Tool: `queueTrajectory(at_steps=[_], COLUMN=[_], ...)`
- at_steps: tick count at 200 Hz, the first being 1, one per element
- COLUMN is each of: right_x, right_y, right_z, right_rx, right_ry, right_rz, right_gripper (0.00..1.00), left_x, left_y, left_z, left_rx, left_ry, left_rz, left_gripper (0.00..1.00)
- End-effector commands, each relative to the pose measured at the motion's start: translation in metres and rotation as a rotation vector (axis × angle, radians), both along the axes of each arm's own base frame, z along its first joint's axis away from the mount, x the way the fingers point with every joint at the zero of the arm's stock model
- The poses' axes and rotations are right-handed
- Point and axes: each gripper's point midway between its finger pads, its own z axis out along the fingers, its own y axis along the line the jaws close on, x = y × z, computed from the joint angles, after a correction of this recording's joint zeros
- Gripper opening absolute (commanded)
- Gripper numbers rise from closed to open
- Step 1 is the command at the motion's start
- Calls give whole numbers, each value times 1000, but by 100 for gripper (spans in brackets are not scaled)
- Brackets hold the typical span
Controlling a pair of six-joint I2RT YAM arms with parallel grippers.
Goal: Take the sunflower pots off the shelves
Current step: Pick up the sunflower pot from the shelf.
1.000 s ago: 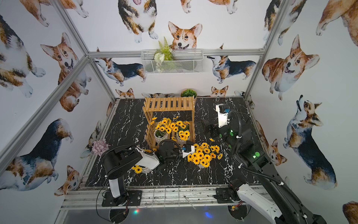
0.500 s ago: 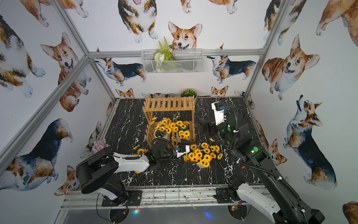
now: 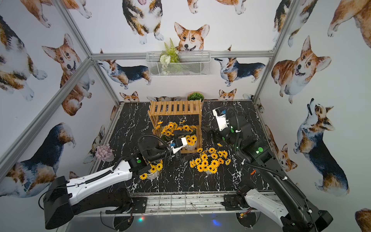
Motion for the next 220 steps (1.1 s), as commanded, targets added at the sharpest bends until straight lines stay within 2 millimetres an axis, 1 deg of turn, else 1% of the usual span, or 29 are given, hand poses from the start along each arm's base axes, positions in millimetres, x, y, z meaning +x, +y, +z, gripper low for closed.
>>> queueTrajectory(at_steps=[1, 7, 14, 15, 17, 25, 44, 55, 76, 85, 93, 95, 98, 122, 144, 161, 176, 200, 220], right_x=[-5, -5, -5, -5, -5, -5, -5, -7, -15, -17, -22, -20, -21, -30, -39, -45, -49, -58, -64], right_y=[7, 10, 12, 12, 13, 16, 25, 32, 48, 55, 59, 63, 66, 83, 99, 110, 119, 134, 146], right_z=[-10, -13, -17, -18, -19, -22, -25, -24, -31, -35, -34, -41, -44, -52, -59, -67, -74, -84, -96], right_rx=[0, -6, -13, -14, -16, -22, -38, -58, -114, -137, -141, -157, -165, -192, -222, -244, -271, -293, -320], right_ry=[70, 91, 119, 122, 128, 150, 162, 150, 159, 173, 172, 188, 196, 209, 223, 250, 261, 295, 325], right_rz=[42, 50, 55, 58, 61, 70, 81, 96, 135, 149, 163, 165, 172, 215, 254, 282, 299, 331, 358], right_gripper=[100, 100, 100, 100, 100, 100, 100, 100, 100, 100, 100, 100, 100, 99, 99, 99, 98, 98, 97], left_x=[29, 33, 39, 39, 41, 49, 66, 72, 76, 77, 80, 81, 81, 91, 104, 111, 115, 114, 116], left_y=[31, 39, 49, 50, 53, 66, 97, 112, 138, 151, 164, 167, 172, 208, 235, 245, 255, 264, 271], left_z=[6, 14, 15, 24, 32, 40, 51, 56, 66, 70, 73, 73, 74, 69, 54, 43, 37, 36, 29], left_rx=[65, 51, 44, 27, 12, -11, -54, -75, -103, -127, -156, -164, -176, -221, -187, -167, -183, -219, -204], left_ry=[10, 15, 36, 33, 35, 60, 135, 165, 207, 226, 248, 257, 268, 386, 482, 544, 564, 556, 593], left_rz=[232, 278, 333, 339, 355, 424, 599, 674, 731, 752, 782, 788, 795, 874, 984, 1015, 1049, 1051, 1063], left_gripper=[100, 100, 100, 100, 100, 100, 100, 100, 100, 100, 100, 100, 100, 100, 100, 100, 100, 100, 100])
